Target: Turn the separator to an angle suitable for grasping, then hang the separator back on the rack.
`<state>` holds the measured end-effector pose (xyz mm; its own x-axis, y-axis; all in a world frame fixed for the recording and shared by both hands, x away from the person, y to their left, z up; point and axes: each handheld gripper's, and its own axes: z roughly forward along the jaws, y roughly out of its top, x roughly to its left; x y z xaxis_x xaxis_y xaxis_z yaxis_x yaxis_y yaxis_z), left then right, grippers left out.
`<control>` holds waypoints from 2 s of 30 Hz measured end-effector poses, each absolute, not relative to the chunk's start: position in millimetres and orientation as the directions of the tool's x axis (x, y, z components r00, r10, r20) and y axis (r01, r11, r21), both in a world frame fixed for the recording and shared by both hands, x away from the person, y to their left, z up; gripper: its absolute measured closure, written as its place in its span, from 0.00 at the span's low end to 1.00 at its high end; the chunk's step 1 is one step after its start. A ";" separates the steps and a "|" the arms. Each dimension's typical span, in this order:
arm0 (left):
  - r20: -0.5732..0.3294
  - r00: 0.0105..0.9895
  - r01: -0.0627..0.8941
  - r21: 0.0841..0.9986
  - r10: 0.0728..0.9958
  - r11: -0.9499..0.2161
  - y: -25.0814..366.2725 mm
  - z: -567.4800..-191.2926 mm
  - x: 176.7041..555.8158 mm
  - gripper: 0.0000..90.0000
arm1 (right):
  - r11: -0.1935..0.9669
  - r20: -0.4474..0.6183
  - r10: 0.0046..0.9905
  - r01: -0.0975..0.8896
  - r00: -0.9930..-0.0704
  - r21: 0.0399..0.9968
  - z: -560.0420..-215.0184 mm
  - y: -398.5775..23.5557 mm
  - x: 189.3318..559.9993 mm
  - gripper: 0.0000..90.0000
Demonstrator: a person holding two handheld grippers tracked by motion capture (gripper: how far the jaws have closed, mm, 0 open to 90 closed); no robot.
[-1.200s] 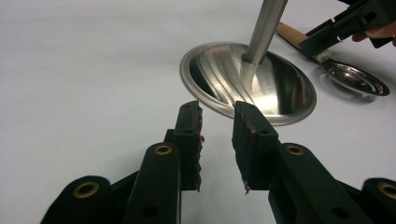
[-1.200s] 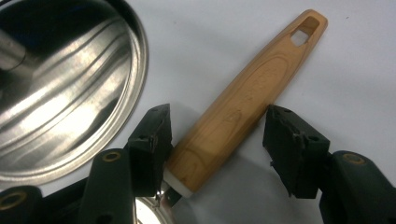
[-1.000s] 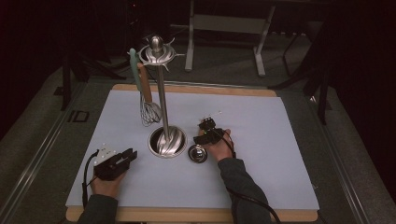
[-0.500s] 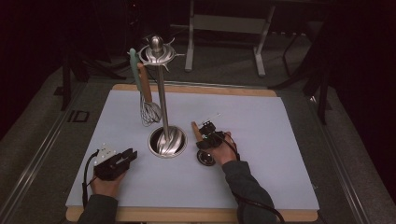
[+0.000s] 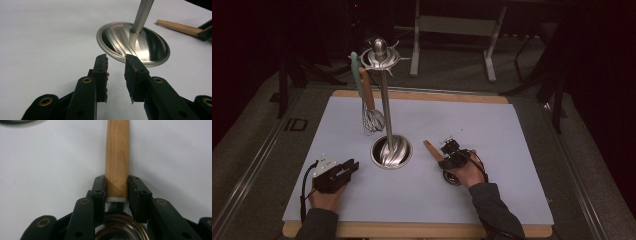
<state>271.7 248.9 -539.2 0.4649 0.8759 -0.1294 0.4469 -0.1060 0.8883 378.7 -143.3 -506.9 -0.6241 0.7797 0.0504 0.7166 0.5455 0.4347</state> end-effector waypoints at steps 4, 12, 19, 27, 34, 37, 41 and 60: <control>-0.127 0.464 0.449 0.887 0.876 -0.110 248.4 -539.2 272.0 0.79 | 0.545 0.062 0.777 0.718 -0.627 0.433 -506.4 -151.3 371.5 0.69; -0.127 0.465 0.449 0.887 0.876 -0.110 248.8 -539.2 272.0 0.79 | 0.489 0.175 0.783 0.765 -0.596 0.419 -505.6 -158.0 385.8 0.68; -0.127 0.465 0.449 0.887 0.876 -0.110 248.6 -539.2 272.0 0.79 | 0.495 0.189 0.779 0.771 -0.598 0.400 -505.6 -149.6 384.8 0.73; -0.126 0.464 0.450 0.886 0.877 -0.110 248.5 -539.2 272.0 0.79 | 0.535 0.099 0.791 0.761 -0.604 0.367 -503.6 -135.9 382.4 0.76; -0.127 0.464 0.451 0.886 0.876 -0.110 248.6 -539.2 272.2 0.79 | 0.537 0.100 0.789 0.759 -0.607 0.368 -501.8 -134.3 380.2 0.77; -0.128 0.464 0.452 0.885 0.876 -0.110 248.5 -539.2 272.3 0.79 | 0.527 0.108 0.789 0.756 -0.605 0.387 -500.5 -135.9 379.1 0.77; -0.129 0.463 0.453 0.885 0.877 -0.109 248.5 -539.2 272.4 0.79 | 0.510 0.122 0.790 0.754 -0.601 0.414 -497.6 -139.1 378.0 0.77; -0.129 0.463 0.454 0.884 0.877 -0.110 248.4 -539.2 272.6 0.79 | 0.466 0.143 0.785 0.725 -0.603 0.507 -480.4 -148.4 374.4 0.78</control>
